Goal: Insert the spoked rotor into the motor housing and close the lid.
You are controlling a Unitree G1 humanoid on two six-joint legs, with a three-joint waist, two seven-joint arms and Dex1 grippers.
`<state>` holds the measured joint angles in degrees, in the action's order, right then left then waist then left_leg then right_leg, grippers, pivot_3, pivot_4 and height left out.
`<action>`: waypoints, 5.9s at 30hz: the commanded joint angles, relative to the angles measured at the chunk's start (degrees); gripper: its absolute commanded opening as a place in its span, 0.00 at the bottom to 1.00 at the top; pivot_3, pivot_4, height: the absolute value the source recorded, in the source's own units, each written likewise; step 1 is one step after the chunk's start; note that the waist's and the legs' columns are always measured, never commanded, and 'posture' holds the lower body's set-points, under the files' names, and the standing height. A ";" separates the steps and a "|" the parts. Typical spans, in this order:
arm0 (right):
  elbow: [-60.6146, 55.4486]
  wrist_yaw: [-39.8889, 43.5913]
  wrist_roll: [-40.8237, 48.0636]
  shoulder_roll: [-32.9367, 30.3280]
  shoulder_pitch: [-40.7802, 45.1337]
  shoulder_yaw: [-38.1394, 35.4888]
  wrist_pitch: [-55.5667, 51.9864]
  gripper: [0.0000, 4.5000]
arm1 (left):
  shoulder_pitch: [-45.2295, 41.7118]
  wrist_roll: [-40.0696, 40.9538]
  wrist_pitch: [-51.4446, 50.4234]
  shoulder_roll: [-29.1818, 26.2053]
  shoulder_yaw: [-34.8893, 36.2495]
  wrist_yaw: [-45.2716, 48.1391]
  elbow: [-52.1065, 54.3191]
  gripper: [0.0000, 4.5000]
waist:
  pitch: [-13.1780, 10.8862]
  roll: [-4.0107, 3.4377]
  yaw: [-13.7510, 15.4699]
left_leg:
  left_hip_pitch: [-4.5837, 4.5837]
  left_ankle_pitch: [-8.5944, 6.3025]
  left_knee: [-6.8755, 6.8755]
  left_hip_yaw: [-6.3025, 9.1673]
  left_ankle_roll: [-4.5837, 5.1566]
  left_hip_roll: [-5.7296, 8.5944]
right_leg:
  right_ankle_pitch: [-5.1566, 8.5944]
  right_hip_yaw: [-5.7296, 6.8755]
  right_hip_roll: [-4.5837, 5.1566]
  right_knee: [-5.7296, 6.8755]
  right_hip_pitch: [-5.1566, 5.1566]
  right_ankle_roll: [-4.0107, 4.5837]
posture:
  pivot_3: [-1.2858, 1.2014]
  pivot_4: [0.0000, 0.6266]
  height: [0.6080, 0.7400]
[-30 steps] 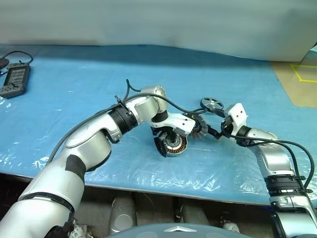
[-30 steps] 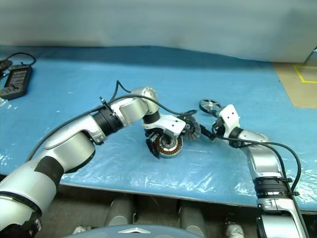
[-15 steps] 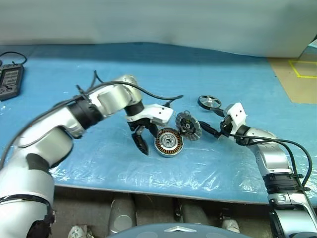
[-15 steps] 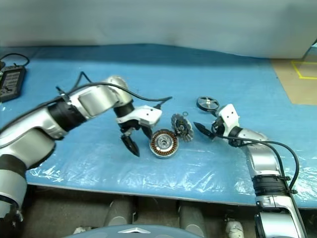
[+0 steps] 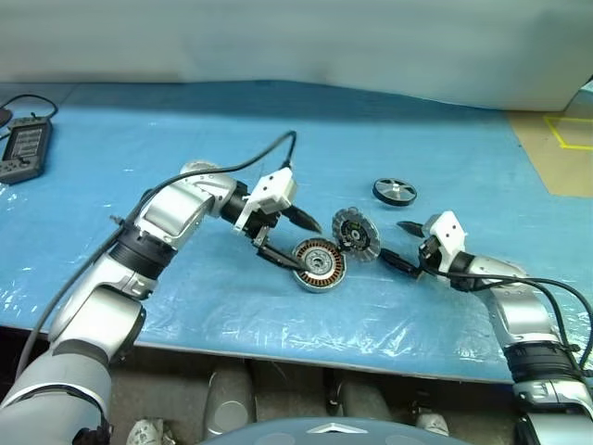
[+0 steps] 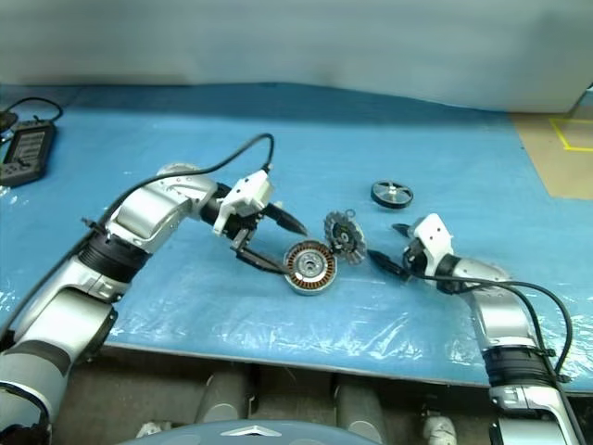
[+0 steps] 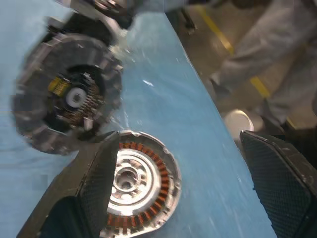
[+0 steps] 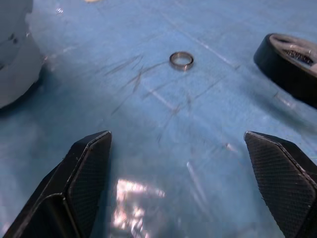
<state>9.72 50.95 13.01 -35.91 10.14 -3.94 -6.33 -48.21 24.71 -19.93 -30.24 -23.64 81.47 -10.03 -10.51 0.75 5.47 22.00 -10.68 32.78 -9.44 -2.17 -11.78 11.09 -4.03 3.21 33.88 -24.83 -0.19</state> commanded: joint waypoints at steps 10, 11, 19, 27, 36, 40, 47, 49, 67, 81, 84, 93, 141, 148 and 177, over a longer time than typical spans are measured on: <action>-26.05 14.13 7.89 -19.78 -15.86 -7.99 -10.77 1.00 | 19.33 -3.31 7.25 3.76 7.23 -10.98 7.87 0.90 | 0.07 -0.11 0.14 | -0.14 -0.09 -0.02 0.00 0.16 -0.07 | 0.03 -0.04 -0.02 -0.05 0.11 -0.04 | 0.52 0.24 1.00; -28.24 15.52 8.53 -21.31 -17.83 -8.47 -11.68 1.00 | 20.33 -3.43 7.49 3.50 7.28 -11.03 8.55 0.90 | 0.07 -0.11 0.15 | -0.14 -0.13 -0.01 0.00 0.24 -0.06 | 0.03 -0.04 0.00 -0.06 0.12 -0.04 | 0.52 0.24 1.00; -37.61 21.81 8.79 -26.64 -20.83 -4.84 -11.35 1.00 | 24.62 -1.83 10.45 1.00 12.31 -10.18 11.39 0.90 | 0.07 -0.11 -0.13 | -0.26 -0.16 0.01 -0.01 0.28 -0.08 | 0.05 -0.03 0.04 -0.02 0.12 -0.07 | 0.52 0.24 1.00; -30.38 21.67 -3.79 -21.96 -4.81 11.71 -1.44 1.00 | 27.78 -8.58 22.12 1.46 11.75 -11.53 4.13 0.90 | 0.16 -0.16 -0.23 | -0.19 -0.15 0.00 -0.04 0.28 -0.09 | 0.06 0.08 0.09 -0.02 0.02 -0.08 | 0.52 0.24 1.00; -21.61 22.28 -7.11 -13.22 13.43 18.67 -0.92 1.00 | 29.75 -8.38 32.98 4.69 13.37 -10.77 -1.40 0.90 | 0.16 -0.16 -0.54 | -0.03 -0.15 0.40 -0.04 0.28 -0.09 | 0.20 0.09 0.12 0.86 -0.34 0.03 | 0.52 0.24 1.00; -23.77 23.24 -5.56 -12.23 16.31 18.74 -3.99 1.00 | 30.04 -8.77 33.80 4.65 13.40 -10.84 -2.21 0.90 | 0.16 -0.17 -0.52 | -0.12 -0.13 0.40 -0.04 0.26 -0.18 | 0.24 0.16 0.09 1.03 -0.31 0.10 | 0.52 0.24 1.00; -22.40 21.91 -7.42 -11.87 16.17 18.38 -6.24 1.00 | 29.64 -7.38 31.08 4.93 13.79 -11.52 -0.95 0.90 | 0.16 -0.16 -0.67 | -0.12 -0.12 0.46 -0.04 0.25 -0.17 | 0.24 0.14 0.10 1.02 -0.29 0.10 | 0.52 0.24 1.00; -21.69 20.93 -8.05 -11.82 15.92 18.27 -6.56 1.00 | 29.31 -7.32 30.74 4.79 13.85 -11.57 -0.97 0.90 | 0.16 -0.16 -0.78 | -0.12 -0.12 0.46 -0.04 0.25 -0.17 | 0.24 0.14 0.09 1.00 -0.29 0.10 | 0.52 0.24 1.00; -4.47 9.72 -9.94 -11.25 17.30 11.00 -5.16 1.00 | 28.03 -5.60 27.37 5.19 14.32 -11.56 0.99 0.90 | 0.17 -0.15 -1.60 | -0.24 -0.11 0.49 -0.06 0.23 -0.11 | 0.24 0.05 0.11 1.09 -0.24 0.11 | 0.52 0.24 1.00; 19.28 3.59 -7.97 1.20 25.06 7.54 5.86 1.00 | 28.26 -5.98 27.80 4.78 15.96 -12.06 0.65 0.90 | 0.18 -0.15 -1.54 | -0.13 -0.04 0.52 -0.10 0.16 -0.17 | 0.24 0.13 0.08 1.11 -0.32 0.13 | 0.52 0.24 1.00; 17.79 4.32 -6.52 3.02 24.35 7.35 4.64 1.00 | 28.68 -6.12 27.95 4.52 16.21 -12.19 0.68 0.90 | 0.18 -0.15 -1.45 | -0.12 -0.04 0.53 -0.10 0.17 -0.16 | 0.24 0.13 0.10 1.11 -0.31 0.13 | 0.52 0.24 1.00; 19.80 3.53 -4.06 7.22 23.80 6.54 1.83 1.00 | 30.12 -6.71 29.18 4.32 16.27 -12.72 0.11 0.90 | 0.18 -0.15 -1.51 | -0.11 -0.04 0.52 -0.11 0.17 -0.17 | 0.24 0.15 0.10 1.09 -0.31 0.13 | 0.52 0.24 1.00; 30.84 2.27 -5.43 12.22 23.81 4.27 3.72 0.12 | 31.79 -7.15 31.38 4.02 16.21 -14.01 -1.30 0.90 | 0.19 -0.16 -1.32 | -0.12 -0.05 0.36 -0.16 0.16 -0.47 | 0.36 0.50 0.05 0.98 -0.23 0.33 | 0.52 0.24 1.00; 7.20 9.09 -1.60 4.20 9.89 4.91 -5.04 0.12 | 32.18 -6.66 32.24 4.04 16.39 -13.14 -2.11 0.90 | 0.18 -0.15 -0.88 | -0.08 -0.05 0.22 -0.15 0.17 -0.48 | 0.41 0.59 0.07 0.82 -0.21 0.29 | 0.52 0.24 1.00; -18.55 14.54 3.92 2.34 11.08 15.22 -16.98 0.12 | 33.25 -6.51 31.24 4.83 15.92 -13.64 -0.26 0.90 | 0.18 -0.15 -1.44 | -0.07 -0.02 0.04 -0.16 0.10 -0.45 | 0.53 0.62 0.11 0.84 -0.29 0.27 | 0.52 0.24 1.00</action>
<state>-8.25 65.87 16.68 -33.99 20.49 10.89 -24.17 -15.12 17.53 11.13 -25.49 -8.25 67.90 -12.28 -10.33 0.60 4.03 21.93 -10.70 32.83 -9.60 -2.08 -12.23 11.61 -3.40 3.32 34.72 -25.12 0.08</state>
